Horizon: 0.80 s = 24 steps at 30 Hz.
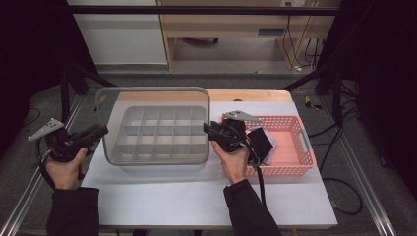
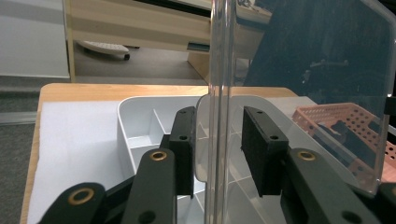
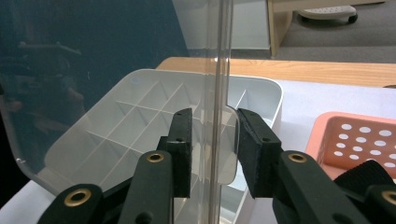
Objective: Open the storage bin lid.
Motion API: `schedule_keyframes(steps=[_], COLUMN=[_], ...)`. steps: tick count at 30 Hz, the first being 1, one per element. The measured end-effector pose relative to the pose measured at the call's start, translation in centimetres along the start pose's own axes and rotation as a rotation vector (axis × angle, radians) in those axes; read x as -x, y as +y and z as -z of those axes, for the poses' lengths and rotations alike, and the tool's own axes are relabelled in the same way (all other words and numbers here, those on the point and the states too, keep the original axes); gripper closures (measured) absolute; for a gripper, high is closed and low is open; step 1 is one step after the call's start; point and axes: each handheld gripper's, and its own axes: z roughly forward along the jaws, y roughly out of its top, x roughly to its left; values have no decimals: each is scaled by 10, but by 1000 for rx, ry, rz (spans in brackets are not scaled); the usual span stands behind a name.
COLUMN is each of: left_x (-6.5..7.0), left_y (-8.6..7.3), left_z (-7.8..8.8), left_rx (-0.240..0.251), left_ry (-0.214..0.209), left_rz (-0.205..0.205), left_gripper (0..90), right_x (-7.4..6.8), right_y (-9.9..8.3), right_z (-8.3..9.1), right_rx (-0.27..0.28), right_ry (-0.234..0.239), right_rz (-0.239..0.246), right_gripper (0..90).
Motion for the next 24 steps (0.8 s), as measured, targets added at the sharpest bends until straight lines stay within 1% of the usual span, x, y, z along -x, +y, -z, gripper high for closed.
schedule_keyframes(steps=[2, 3, 4, 7, 8, 10, 11, 12, 13, 15, 16, 17, 18, 19, 20, 21, 23, 24], left_x=[2, 5, 5, 10, 10, 14, 18, 20, 20, 25, 25, 27, 28, 29, 30, 31, 33, 34], left_y=[0, 1, 1, 0, 0, -1, -2, -3, -3, -7, -7, -9, -10, -12, -13, -15, -19, -21], left_z=[2, 4, 4, 9, 9, 12, 16, 18, 18, 25, 25, 26, 28, 29, 31, 32, 35, 36], left_rx=[1, 5, 5, 9, 9, 9, 9, 9, 9, 7, 7, 5, 2, 2, 0, 0, -4, -6], left_ry=[-8, -13, -13, -26, -26, -34, -41, -43, -43, -46, -46, -47, -47, -49, -53, -56, -61, -61], left_rz=[-2, -6, -6, -14, -14, -18, -21, -24, -24, -36, -36, -36, -38, -36, -34, -32, -33, -33], left_gripper=[651, 650, 650, 648, 648, 647, 647, 647, 647, 646, 645, 644, 644, 643, 643, 643, 643, 642], right_x=[1, 2, 2, 1, 1, 0, 1, 1, 0, -1, -1, -3, -3, -4, -4, -5, -5, -6], right_y=[0, -1, -1, -3, -3, -5, -6, -7, -8, -10, -10, -12, -12, -14, -14, -17, -19, -22], right_z=[5, 11, 11, 25, 25, 32, 39, 43, 47, 53, 53, 59, 59, 64, 64, 70, 72, 76], right_rx=[14, 21, 21, 26, 26, 27, 29, 31, 32, 34, 34, 32, 32, 33, 33, 37, 38, 33], right_ry=[16, 27, 27, 56, 56, 71, 89, 97, 103, 112, 112, 116, 116, 125, 125, 135, 140, 149], right_rz=[-4, 1, 1, 12, 12, 16, 21, 23, 30, 40, 40, 52, 52, 65, 65, 72, 76, 82], right_gripper=[693, 700, 700, 718, 718, 726, 733, 736, 738, 741, 741, 744, 744, 747, 747, 749, 750, 752])
